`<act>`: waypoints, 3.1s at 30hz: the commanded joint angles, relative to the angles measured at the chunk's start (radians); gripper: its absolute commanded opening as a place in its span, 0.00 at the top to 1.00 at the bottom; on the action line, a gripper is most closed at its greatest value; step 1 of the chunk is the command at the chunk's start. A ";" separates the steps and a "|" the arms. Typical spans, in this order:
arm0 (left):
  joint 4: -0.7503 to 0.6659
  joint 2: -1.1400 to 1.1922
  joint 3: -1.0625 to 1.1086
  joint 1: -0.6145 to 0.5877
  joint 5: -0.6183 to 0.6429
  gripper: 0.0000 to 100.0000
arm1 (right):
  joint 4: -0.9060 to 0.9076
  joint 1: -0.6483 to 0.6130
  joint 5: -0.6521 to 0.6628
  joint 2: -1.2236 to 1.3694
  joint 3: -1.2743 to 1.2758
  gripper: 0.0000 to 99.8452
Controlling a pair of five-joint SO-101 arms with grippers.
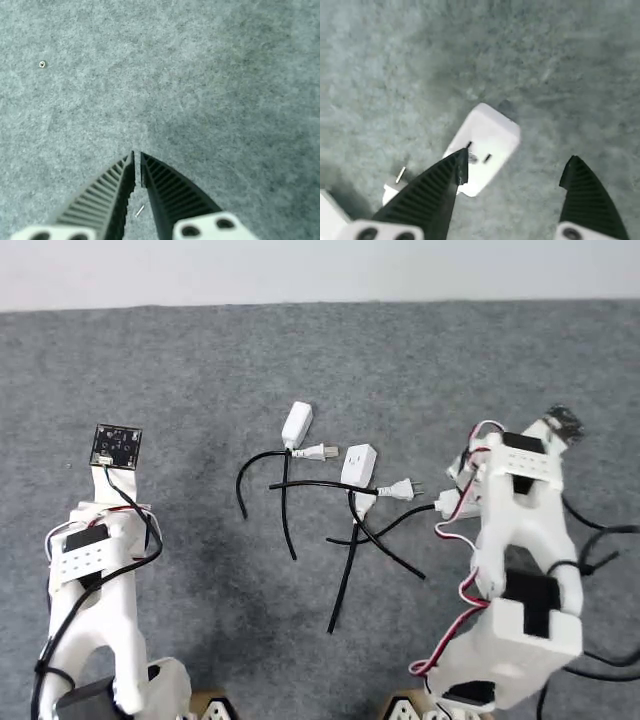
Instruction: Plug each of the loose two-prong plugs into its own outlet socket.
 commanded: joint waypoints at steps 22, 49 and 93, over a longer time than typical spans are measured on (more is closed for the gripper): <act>-0.017 -0.031 -0.005 0.009 -0.015 0.98 | 0.274 -0.122 0.249 0.222 -0.502 0.99; -0.018 -0.025 -0.015 0.009 -0.014 0.98 | 0.731 -0.719 0.580 -0.460 -0.394 0.99; 0.133 -0.017 -0.189 0.830 1.037 0.98 | 0.285 -0.446 0.422 -0.297 -0.064 0.78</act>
